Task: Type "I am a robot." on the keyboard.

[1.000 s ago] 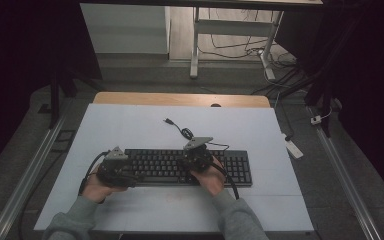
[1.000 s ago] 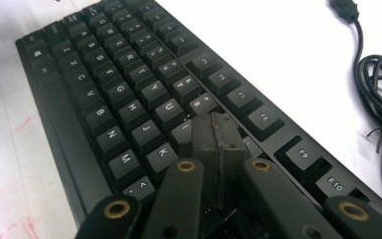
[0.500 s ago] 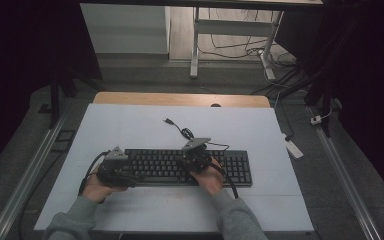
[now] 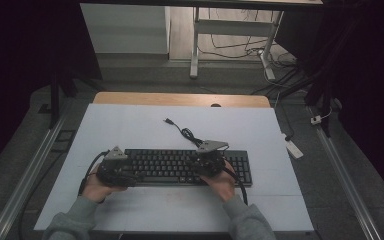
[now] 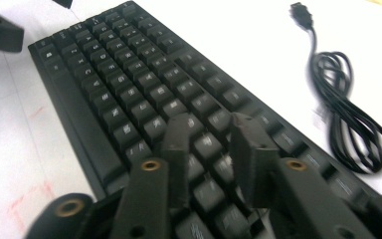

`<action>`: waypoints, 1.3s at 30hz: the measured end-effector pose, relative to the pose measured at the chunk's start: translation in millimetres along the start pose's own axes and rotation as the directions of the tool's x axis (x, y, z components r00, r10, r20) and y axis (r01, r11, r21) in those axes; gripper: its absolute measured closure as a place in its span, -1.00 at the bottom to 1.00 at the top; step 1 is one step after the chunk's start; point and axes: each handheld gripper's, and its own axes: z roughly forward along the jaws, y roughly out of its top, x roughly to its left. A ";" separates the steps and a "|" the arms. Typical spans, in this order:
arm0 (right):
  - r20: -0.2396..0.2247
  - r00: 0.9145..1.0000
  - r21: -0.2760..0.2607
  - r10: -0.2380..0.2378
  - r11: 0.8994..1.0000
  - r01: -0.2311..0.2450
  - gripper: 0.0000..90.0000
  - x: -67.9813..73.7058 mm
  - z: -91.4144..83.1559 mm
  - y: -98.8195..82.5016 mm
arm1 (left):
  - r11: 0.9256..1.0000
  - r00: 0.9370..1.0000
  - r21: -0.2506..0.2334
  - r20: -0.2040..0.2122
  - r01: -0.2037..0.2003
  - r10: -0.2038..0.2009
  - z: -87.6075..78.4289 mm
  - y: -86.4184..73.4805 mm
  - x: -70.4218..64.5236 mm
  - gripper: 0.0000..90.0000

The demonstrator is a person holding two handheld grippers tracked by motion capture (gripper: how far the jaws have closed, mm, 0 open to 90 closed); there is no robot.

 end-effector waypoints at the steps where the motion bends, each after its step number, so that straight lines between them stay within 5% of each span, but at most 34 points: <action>1: 0.006 1.000 0.000 0.001 1.000 -0.001 0.46 -0.5 -4.7 -2.5 | 1.000 1.000 -0.001 -0.001 0.001 -0.001 -0.1 0.0 0.2 -0.58; 20: 0.105 0.992 -0.076 0.065 0.995 -0.057 0.19 -22.6 -89.1 -63.6 | 0.999 1.000 -0.030 -0.010 0.012 -0.012 -1.7 0.2 1.5 -0.52; 39: 0.102 0.993 -0.062 0.053 0.997 -0.047 0.16 -23.0 -91.7 -71.8 | 0.997 0.998 -0.073 -0.057 0.002 -0.007 3.2 9.9 1.8 -0.16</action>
